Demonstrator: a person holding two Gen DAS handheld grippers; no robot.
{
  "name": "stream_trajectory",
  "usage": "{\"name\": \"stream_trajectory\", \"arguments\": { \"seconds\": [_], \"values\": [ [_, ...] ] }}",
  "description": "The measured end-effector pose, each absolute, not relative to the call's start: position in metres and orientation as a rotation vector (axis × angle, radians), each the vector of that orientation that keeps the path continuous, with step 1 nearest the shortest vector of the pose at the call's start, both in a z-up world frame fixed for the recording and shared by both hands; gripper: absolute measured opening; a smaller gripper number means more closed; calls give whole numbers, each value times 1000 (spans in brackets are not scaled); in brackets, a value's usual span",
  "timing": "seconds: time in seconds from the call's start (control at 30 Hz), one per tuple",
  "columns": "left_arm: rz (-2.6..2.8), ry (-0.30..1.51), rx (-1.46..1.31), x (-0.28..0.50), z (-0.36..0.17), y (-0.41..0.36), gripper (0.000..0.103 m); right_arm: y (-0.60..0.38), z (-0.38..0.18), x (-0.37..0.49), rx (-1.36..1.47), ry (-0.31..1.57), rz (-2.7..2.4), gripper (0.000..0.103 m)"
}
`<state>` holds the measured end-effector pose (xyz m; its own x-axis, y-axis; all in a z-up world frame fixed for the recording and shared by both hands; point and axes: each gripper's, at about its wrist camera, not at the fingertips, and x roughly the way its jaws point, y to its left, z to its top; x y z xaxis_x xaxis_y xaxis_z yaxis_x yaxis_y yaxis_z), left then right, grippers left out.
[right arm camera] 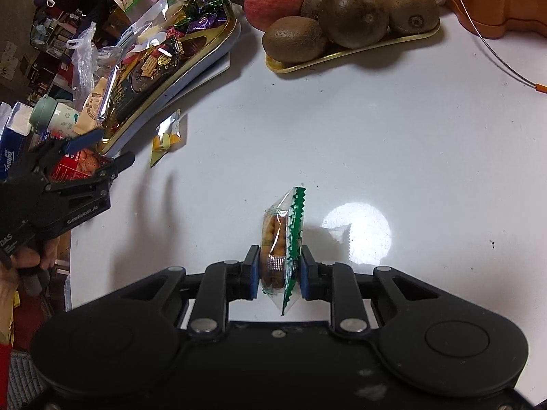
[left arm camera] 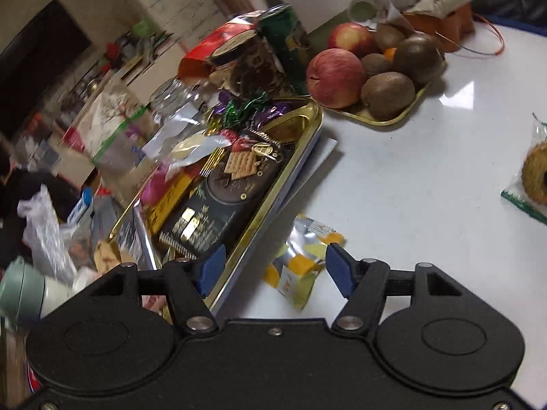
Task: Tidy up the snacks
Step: 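Lift the cookie packet with the right gripper while the left gripper reaches the yellow-silver candy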
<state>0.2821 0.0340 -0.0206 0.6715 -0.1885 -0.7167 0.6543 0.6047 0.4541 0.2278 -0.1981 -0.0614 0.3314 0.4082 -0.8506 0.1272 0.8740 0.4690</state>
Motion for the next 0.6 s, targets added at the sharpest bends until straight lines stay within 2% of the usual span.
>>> {"name": "stream_trajectory", "arguments": {
  "seconds": [0.2, 0.47, 0.53, 0.6],
  "values": [
    [-564, 672, 850, 314, -31, 32, 68, -202, -65, 228, 537, 1246, 216, 24],
    [-719, 672, 929, 319, -33, 34, 79, -194, -67, 232, 545, 1254, 250, 24],
    [-749, 695, 891, 323, -28, 36, 78, -193, -67, 232, 547, 1254, 247, 24],
    [-808, 746, 801, 325, -17, 40, 69, -195, -68, 232, 556, 1255, 242, 24]
  ]
}}
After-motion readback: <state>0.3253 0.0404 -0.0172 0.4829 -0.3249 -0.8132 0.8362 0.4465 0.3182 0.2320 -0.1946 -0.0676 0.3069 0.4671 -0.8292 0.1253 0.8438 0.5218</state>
